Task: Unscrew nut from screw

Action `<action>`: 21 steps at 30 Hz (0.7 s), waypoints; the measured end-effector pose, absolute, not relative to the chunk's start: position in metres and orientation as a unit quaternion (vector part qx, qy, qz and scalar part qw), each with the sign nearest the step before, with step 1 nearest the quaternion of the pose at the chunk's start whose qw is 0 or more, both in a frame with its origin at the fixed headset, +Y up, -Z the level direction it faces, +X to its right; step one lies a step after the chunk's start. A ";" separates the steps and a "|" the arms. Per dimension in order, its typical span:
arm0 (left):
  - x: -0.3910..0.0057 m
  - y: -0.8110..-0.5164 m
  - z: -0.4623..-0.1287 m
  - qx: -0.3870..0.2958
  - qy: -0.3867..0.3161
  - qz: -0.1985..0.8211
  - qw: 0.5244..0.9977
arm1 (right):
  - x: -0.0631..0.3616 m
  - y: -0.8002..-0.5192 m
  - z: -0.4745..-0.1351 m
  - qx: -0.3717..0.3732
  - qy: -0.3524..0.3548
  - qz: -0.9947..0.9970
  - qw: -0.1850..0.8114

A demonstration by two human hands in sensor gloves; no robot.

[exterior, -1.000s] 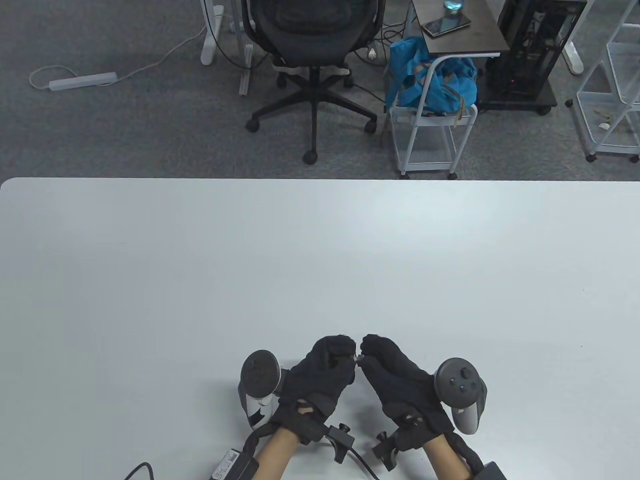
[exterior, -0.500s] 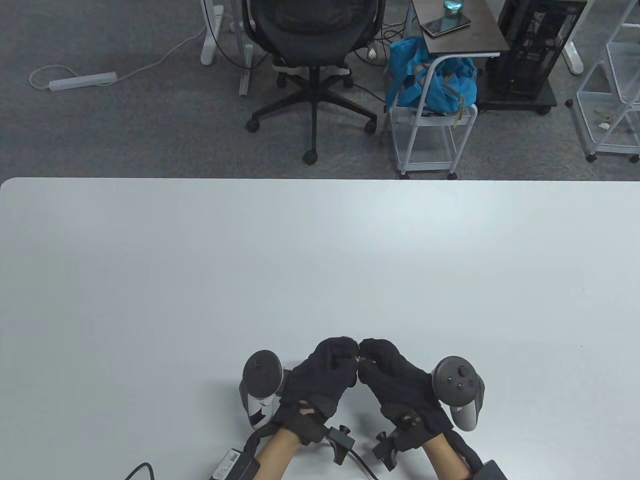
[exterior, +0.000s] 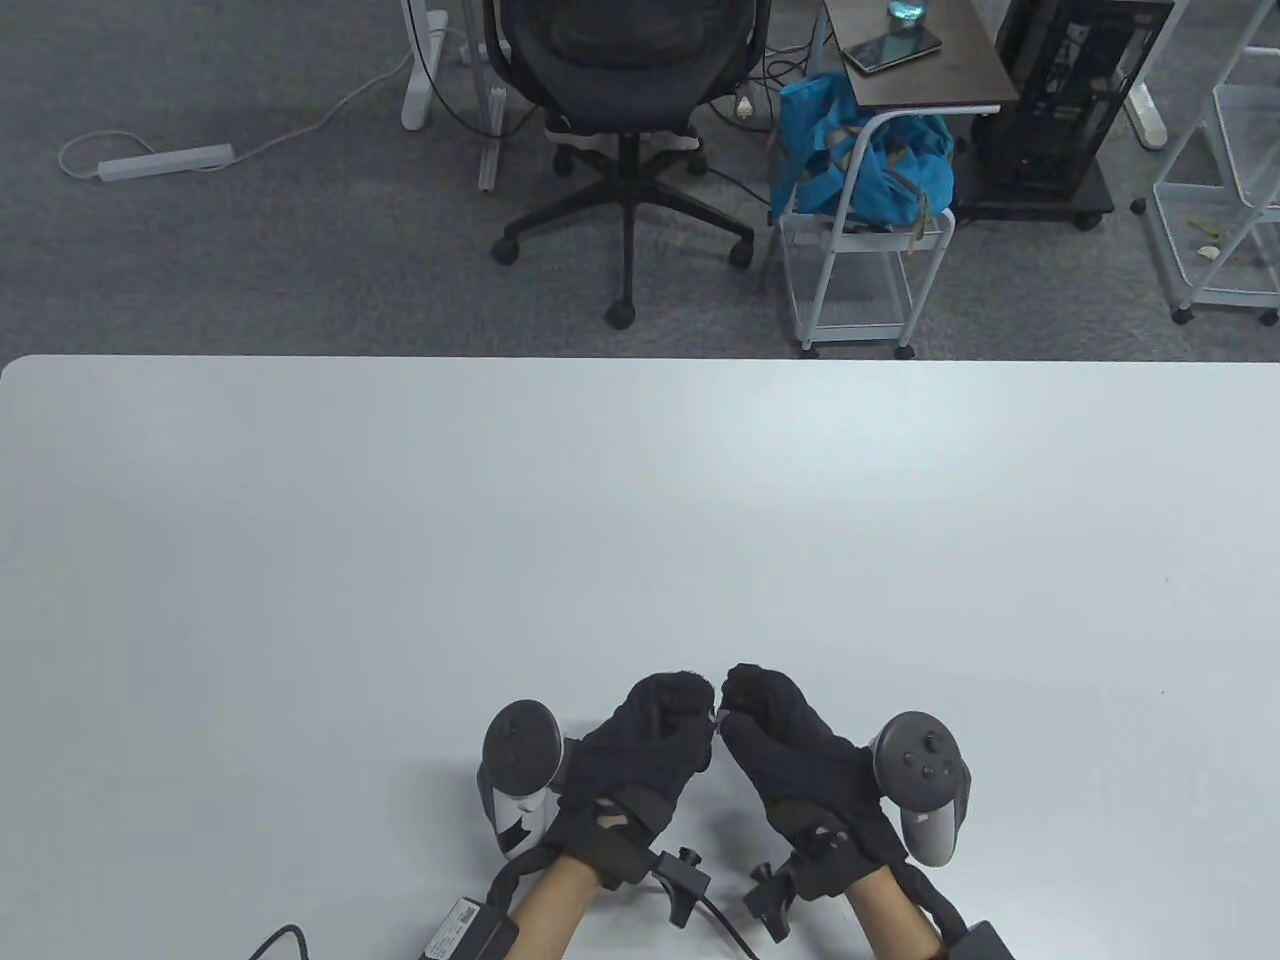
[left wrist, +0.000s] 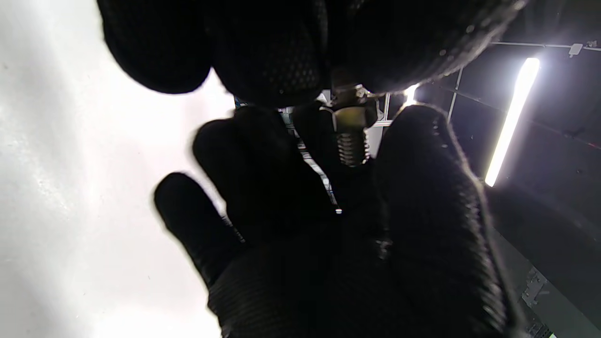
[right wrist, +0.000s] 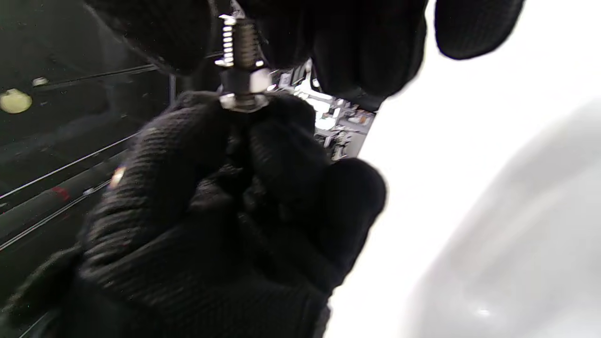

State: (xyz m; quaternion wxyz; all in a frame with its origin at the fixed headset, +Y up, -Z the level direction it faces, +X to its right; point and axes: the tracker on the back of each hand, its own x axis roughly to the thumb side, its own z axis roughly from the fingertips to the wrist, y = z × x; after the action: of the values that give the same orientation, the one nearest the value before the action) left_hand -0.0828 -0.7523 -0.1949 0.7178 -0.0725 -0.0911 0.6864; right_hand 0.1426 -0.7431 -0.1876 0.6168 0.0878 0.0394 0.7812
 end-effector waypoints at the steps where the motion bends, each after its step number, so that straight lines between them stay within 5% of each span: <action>1: -0.083 -0.752 -0.195 -0.071 -0.093 0.685 0.719 | 0.143 -0.745 -0.189 0.087 0.043 0.785 0.611; 15: -0.083 -0.754 -0.195 -0.074 -0.080 0.686 0.719 | 0.140 -0.728 -0.186 0.142 0.006 0.800 0.583; 21: -0.084 -0.753 -0.195 -0.069 -0.080 0.689 0.717 | 0.142 -0.739 -0.187 0.097 0.024 0.778 0.620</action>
State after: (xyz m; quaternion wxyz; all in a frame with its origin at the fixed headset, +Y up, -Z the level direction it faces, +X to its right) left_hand -0.0837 -0.7534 -0.1952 0.7174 -0.0685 -0.0801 0.6886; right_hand 0.1422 -0.7395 -0.1868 0.6204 0.0971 0.0242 0.7779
